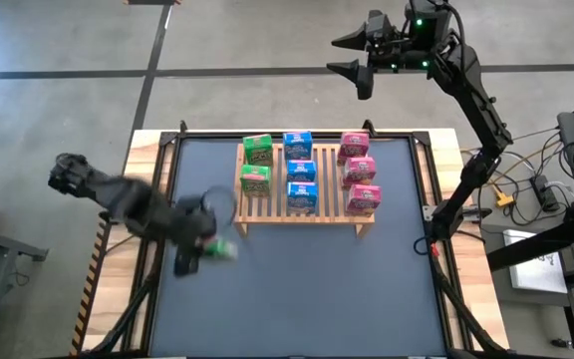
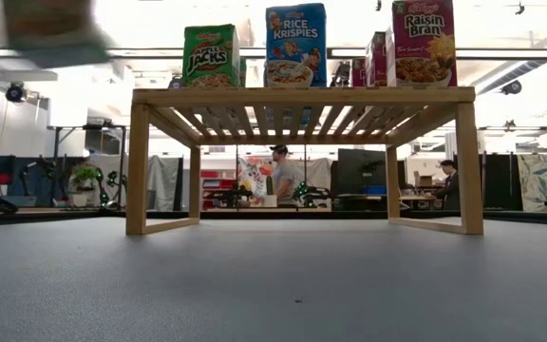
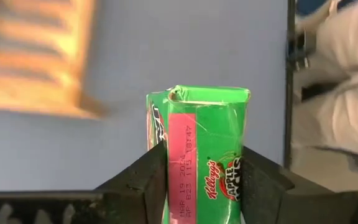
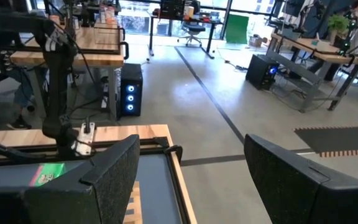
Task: Stack cereal on shelf
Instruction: Put the green cereal box on the shelf
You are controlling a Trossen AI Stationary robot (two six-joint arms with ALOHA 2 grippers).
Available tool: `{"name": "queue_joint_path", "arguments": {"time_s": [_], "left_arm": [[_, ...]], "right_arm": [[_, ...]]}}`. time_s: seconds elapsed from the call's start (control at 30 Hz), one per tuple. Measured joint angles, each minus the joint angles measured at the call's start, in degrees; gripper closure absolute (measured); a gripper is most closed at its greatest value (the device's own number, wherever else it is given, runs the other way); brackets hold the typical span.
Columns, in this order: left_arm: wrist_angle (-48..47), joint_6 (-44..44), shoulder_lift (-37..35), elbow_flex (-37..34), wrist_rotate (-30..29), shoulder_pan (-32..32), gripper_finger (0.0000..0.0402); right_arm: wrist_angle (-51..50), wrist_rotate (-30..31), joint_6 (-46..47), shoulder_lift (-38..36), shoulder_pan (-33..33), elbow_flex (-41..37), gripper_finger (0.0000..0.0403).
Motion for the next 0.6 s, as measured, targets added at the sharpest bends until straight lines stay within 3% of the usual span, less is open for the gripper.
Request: {"name": "queue_joint_path", "arguments": {"time_s": [0.13,0.27,0.6], "left_arm": [[-4.0,15.6,3.0,8.8,3.9,12.4,0.0256],[-9.9,29.0,8.0,16.1,7.1,19.2,0.0253],[-12.1,44.8,14.8,26.8,12.2,33.2,0.0248]], "right_arm": [[-0.1,0.0,0.0,-0.1,0.0,0.0,0.0126],[-0.2,0.0,0.4,-0.4,0.0,0.0,0.0126],[-1.1,0.0,1.1,-0.6,0.0,0.0,0.0126]]}}
